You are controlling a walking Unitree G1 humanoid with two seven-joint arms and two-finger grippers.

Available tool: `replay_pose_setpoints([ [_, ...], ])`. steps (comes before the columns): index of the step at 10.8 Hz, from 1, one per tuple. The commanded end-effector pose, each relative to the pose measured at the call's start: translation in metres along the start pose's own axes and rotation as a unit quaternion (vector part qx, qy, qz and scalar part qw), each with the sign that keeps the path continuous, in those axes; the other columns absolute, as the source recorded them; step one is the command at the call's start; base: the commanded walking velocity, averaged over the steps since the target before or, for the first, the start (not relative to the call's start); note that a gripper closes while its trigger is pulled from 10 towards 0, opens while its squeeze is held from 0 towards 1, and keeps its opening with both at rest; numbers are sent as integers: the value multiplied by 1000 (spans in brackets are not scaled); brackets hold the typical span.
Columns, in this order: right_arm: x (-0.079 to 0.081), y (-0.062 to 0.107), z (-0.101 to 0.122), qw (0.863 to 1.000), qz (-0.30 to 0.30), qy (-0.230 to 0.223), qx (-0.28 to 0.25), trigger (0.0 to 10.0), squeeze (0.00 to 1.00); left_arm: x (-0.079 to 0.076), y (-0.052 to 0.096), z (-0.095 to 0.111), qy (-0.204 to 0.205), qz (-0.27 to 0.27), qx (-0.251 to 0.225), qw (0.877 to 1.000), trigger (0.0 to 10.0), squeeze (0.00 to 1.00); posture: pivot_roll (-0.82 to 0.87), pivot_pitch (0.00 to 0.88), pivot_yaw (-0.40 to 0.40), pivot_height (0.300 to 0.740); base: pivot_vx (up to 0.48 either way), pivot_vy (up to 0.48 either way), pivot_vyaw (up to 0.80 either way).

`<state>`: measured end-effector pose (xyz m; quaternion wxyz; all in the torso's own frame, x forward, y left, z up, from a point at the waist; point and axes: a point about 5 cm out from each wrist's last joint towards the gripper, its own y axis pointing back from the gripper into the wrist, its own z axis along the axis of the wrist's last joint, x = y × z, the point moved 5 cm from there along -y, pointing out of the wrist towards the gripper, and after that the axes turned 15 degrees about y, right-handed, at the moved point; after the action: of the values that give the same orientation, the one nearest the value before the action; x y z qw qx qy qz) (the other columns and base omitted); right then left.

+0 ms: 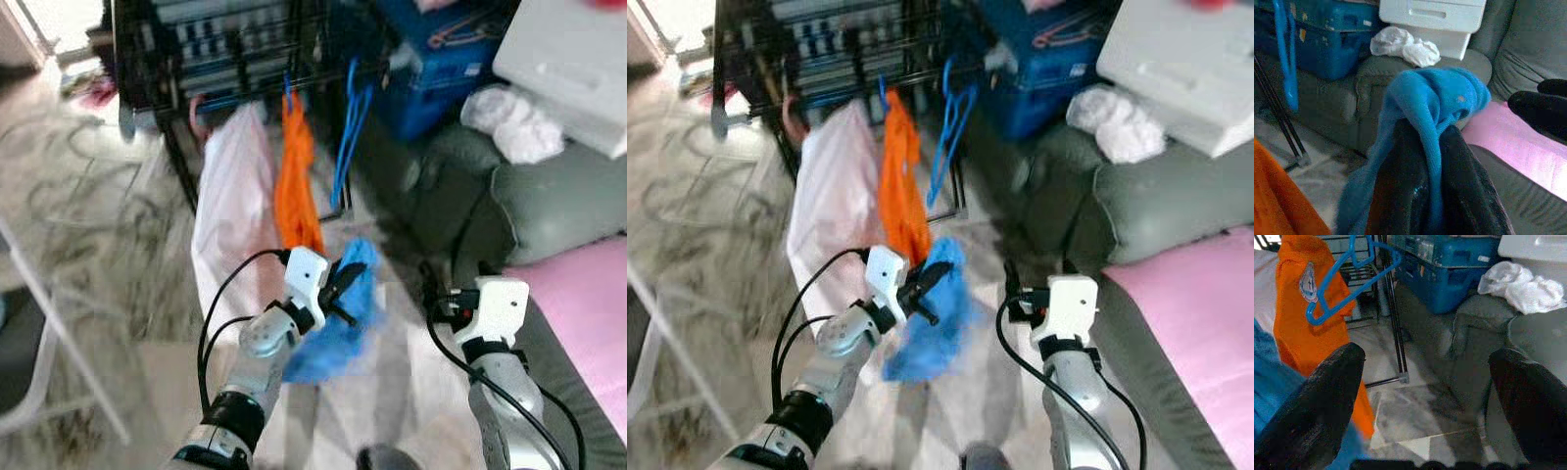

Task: Hang hanger

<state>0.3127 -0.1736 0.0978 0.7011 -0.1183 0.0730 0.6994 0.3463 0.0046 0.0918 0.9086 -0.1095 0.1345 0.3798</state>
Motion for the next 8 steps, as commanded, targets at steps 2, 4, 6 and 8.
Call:
replay_pose_setpoints([
  [2,3,3,3,1000,4,4,-5,10000,0,12,4,12,-20,29,-23,999,10000,0,-232,155,81,740,366,0,0],
  [4,-4,10,9,1000,-3,15,-13,10000,0,32,19,32,-48,81,-64,993,10000,0,-236,157,84,740,362,0,0],
  [6,-3,21,8,999,10,38,-13,10000,0,53,43,44,-77,137,-86,984,10000,0,-236,160,84,740,364,0,0],
  [8,-6,22,5,999,9,40,-6,10000,0,64,58,55,-101,173,-102,974,10000,0,-229,161,80,740,334,0,0],
])
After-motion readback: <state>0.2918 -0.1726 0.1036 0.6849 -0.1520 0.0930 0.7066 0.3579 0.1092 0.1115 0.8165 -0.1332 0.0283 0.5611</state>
